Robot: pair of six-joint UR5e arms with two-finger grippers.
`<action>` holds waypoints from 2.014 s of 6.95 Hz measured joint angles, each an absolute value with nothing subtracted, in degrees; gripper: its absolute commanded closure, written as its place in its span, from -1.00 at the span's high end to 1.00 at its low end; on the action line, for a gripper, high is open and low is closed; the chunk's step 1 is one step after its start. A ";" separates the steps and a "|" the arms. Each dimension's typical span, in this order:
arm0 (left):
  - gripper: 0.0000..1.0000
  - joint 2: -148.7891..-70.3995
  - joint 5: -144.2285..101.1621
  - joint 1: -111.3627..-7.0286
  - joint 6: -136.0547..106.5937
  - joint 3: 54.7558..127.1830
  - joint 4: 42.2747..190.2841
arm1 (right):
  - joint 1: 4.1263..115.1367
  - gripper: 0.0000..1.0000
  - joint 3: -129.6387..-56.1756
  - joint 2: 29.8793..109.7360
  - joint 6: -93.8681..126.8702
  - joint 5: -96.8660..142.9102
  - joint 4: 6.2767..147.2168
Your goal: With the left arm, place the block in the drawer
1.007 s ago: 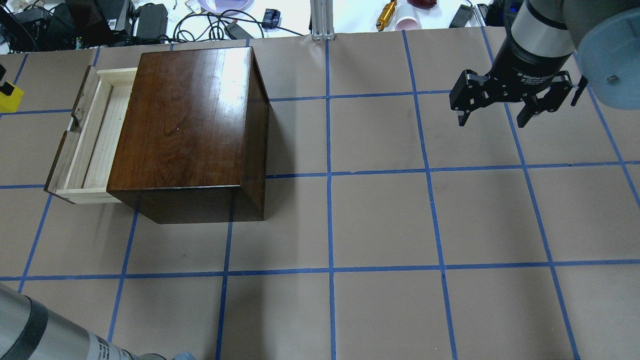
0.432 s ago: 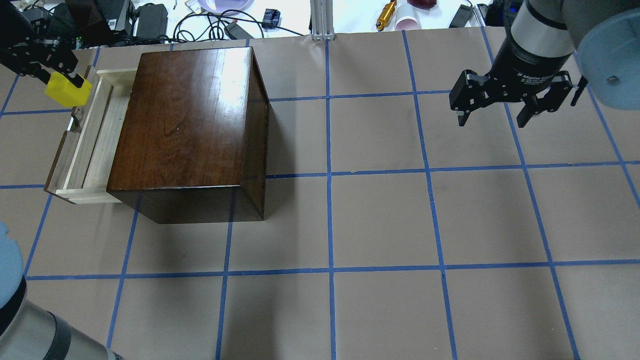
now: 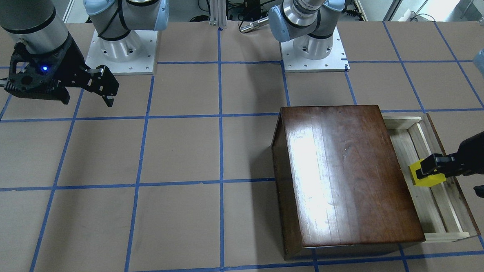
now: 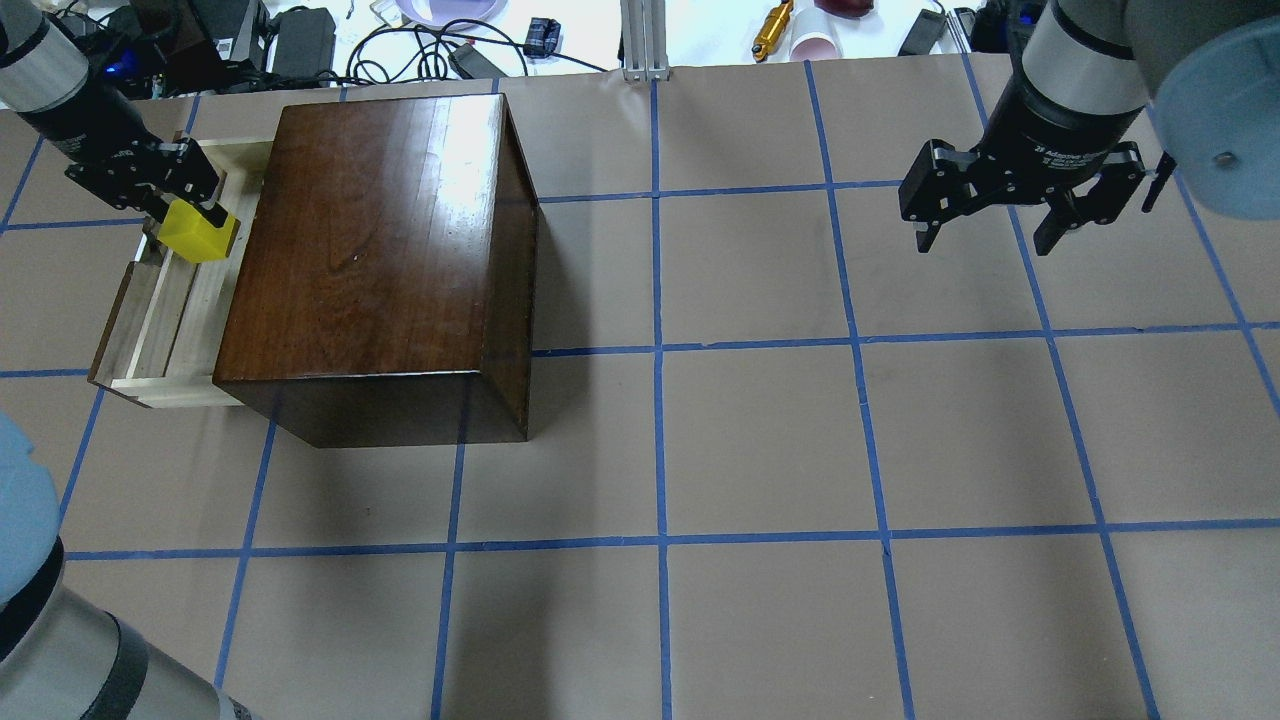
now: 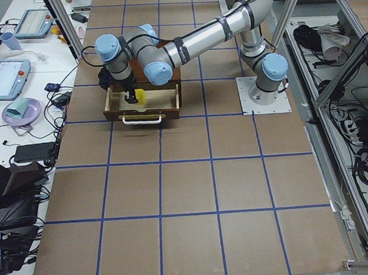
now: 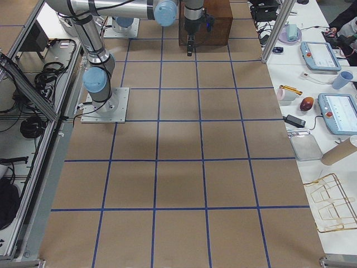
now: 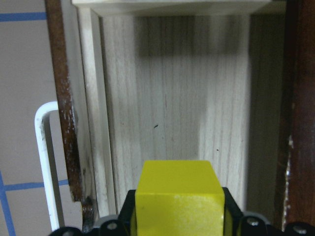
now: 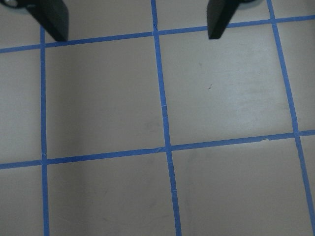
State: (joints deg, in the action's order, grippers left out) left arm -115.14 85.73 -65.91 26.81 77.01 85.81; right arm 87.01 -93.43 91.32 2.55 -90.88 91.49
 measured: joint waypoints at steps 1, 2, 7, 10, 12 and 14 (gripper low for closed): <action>-0.08 -115.25 85.69 -65.91 26.58 78.17 84.94 | 87.01 1.00 -93.43 91.32 2.55 -90.88 91.49; 0.99 -115.26 85.78 -65.92 26.57 78.83 84.67 | 87.01 1.00 -93.43 91.32 2.55 -90.88 91.49; 1.00 -111.52 86.52 -66.80 26.74 78.44 85.44 | 87.01 1.00 -93.46 91.32 2.55 -90.88 91.49; 1.00 -106.14 90.05 -72.86 21.27 75.71 89.63 | 87.01 1.00 -93.43 91.32 2.55 -90.88 91.49; 1.00 -103.97 90.10 -78.61 15.45 74.99 90.87 | 87.01 1.00 -93.46 91.32 2.55 -90.88 91.49; 1.00 -103.25 89.99 -83.59 11.09 75.59 91.67 | 86.96 1.00 -93.44 91.32 2.55 -90.88 91.49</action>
State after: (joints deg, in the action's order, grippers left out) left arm -103.25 89.99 -83.59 11.09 75.59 91.67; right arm 86.96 -93.44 91.32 2.55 -90.88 91.49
